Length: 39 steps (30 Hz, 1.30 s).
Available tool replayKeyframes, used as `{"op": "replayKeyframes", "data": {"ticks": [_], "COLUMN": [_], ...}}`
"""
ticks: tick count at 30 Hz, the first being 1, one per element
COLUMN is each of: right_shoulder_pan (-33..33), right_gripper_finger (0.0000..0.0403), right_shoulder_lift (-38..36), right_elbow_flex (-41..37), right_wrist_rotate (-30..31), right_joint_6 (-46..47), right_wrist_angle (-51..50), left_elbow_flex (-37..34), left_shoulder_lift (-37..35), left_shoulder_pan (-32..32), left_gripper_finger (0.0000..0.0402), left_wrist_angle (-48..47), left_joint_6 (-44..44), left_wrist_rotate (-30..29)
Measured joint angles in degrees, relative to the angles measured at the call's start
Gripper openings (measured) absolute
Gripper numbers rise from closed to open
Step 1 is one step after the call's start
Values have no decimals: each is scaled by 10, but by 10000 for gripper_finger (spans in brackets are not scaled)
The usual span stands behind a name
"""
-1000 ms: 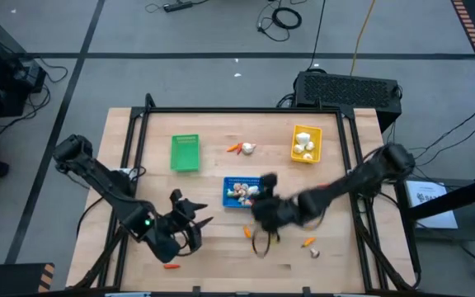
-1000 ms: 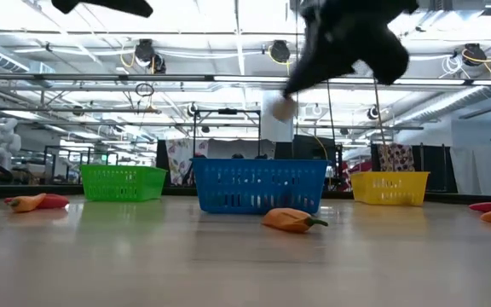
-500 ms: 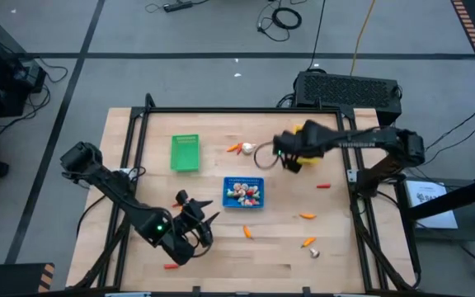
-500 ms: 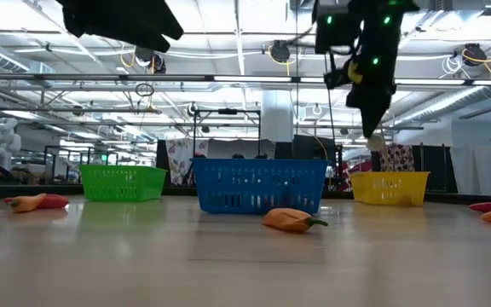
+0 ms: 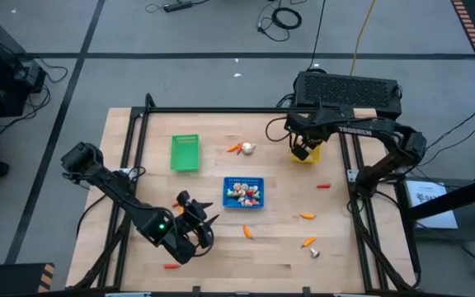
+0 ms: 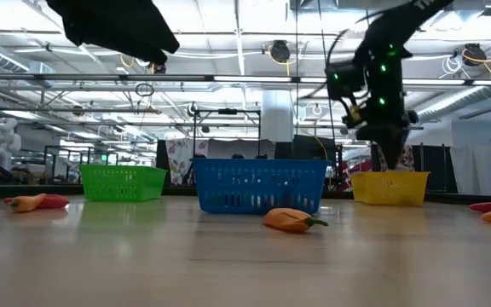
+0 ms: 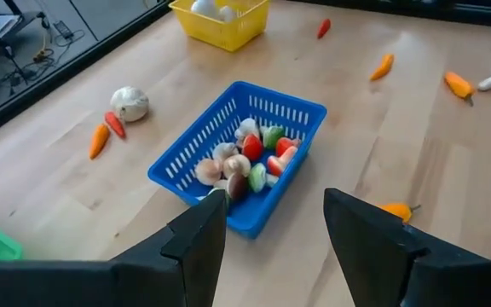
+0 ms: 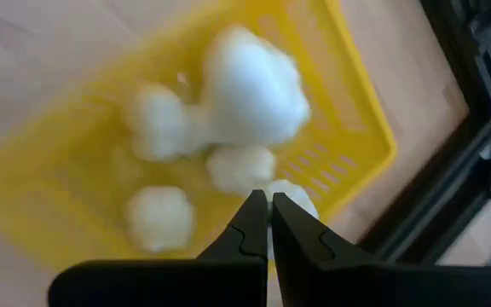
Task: Sort produce into baskets
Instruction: Put the white garlic into the yellow bin
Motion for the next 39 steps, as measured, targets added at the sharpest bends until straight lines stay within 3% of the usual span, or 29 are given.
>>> {"op": "replayKeyframes", "data": {"ticks": [6, 13, 22, 29, 39], "right_shoulder_pan": [-24, -38, -42, -42, -41], "right_gripper_finger": [0, 0, 4, 41, 102], "right_shoulder_lift": [0, 0, 0, 0, 0], "right_elbow_flex": [-49, -55, -55, -55, -55], "right_wrist_rotate": [17, 44, 40, 74, 73], "right_joint_6": [-30, -41, -53, -53, -59], "right_wrist_angle": [71, 120, 112, 111, 93], "left_elbow_flex": [0, 0, 0, 0, 0], "left_shoulder_lift": [0, 0, 0, 0, 0], "left_shoulder_pan": [1, 5, 12, 12, 12], "left_gripper_finger": [206, 206, 205, 205, 205], "left_wrist_angle": [-6, -6, -7, -8, -19], "left_joint_6": [0, 0, 1, 1, 2], "left_wrist_rotate": [0, 0, 1, 4, 5]}}
